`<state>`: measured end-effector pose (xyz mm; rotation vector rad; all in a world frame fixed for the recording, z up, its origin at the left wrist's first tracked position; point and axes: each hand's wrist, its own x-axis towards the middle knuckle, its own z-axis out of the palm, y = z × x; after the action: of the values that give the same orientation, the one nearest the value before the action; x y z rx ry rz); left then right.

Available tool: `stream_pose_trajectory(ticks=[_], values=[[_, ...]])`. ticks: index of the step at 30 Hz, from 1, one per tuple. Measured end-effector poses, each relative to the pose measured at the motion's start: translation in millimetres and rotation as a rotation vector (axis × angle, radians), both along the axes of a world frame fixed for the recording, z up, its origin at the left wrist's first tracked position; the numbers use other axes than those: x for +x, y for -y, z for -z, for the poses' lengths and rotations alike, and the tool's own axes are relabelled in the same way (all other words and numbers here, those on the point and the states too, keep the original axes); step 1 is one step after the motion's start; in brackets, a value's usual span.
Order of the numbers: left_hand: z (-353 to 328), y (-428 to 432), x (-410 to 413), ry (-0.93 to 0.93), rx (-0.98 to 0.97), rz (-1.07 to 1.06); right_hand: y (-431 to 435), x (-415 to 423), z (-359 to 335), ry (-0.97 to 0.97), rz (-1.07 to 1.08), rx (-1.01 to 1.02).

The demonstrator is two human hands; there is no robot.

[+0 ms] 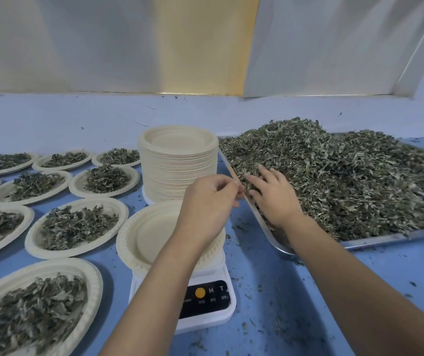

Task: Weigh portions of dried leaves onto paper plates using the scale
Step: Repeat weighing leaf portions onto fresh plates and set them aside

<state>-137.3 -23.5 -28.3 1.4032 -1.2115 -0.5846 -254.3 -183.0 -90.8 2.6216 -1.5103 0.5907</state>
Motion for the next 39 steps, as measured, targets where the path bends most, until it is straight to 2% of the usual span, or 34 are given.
stream_pose_trajectory(ticks=[2, 6, 10, 14, 19, 24, 30, 34, 36, 39], values=[[0.9, 0.2, -0.8, 0.011, 0.010, -0.004, 1.3, 2.1, 4.4, -0.107, 0.008, 0.107], [1.4, 0.8, -0.6, 0.015, 0.017, -0.009, 3.4, -1.0, 8.5, -0.173, 0.067, 0.317], [2.0, 0.4, 0.0, 0.011, 0.020, -0.008, -5.3, 3.0, 3.3, -0.153, 0.082, 0.194], [2.3, 0.7, -0.5, 0.022, 0.017, -0.003, -9.7, 2.2, -1.0, -0.049, 0.112, 0.044], [3.4, 0.3, -1.1, 0.023, 0.021, -0.001, -8.4, -0.3, 2.0, -0.295, 0.091, 0.271], [4.2, -0.9, -0.7, 0.037, 0.025, 0.004, -11.8, 3.2, -0.9, -0.330, 0.119, 0.268], [4.2, -0.4, 0.1, 0.032, 0.024, -0.008, -9.0, 0.6, -0.7, -0.165, 0.097, 0.207], [4.2, 2.5, -3.1, -0.023, 0.047, -0.059, -6.4, -1.1, 0.9, 0.114, 0.075, 0.204], [2.7, 5.8, -9.1, -0.110, 0.083, -0.074, -5.0, -2.5, -0.4, 0.280, 0.078, 0.199], [-2.9, 19.3, -20.1, -0.407, 0.155, -0.051, -4.1, -7.1, -3.4, 0.553, 0.087, 0.209]])
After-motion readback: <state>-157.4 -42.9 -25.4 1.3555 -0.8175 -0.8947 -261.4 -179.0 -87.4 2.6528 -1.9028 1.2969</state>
